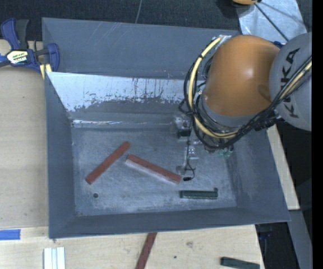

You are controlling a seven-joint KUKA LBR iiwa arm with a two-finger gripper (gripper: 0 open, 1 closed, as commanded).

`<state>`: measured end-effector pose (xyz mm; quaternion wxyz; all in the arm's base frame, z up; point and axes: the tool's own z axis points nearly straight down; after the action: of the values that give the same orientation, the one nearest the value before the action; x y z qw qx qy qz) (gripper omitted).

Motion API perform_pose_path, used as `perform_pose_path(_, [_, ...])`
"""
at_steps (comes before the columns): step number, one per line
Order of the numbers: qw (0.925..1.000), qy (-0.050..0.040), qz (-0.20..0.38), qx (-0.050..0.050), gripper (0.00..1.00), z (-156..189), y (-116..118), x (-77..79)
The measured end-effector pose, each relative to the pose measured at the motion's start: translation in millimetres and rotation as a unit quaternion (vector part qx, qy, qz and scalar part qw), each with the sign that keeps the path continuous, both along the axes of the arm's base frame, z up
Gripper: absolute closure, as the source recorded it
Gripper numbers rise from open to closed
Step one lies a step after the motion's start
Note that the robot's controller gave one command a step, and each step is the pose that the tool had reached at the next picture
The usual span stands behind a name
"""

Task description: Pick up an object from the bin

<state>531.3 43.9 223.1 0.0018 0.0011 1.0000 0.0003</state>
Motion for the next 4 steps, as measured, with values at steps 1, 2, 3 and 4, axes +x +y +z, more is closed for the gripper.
perform_pose_path(1, [1.0,0.0,0.0,0.0,0.0,0,0,0.0])
perform_pose_path(2, [0.9995,-0.003,0.032,0.0,0.0,-46,4,1.8])
perform_pose_path(3, [1.0,-0.0018,-0.003,0.0,0.0,-107,8,-12.7])
perform_pose_path(4, [0.9996,-0.0018,-0.029,0.0,1.0,-151,21,57.7])
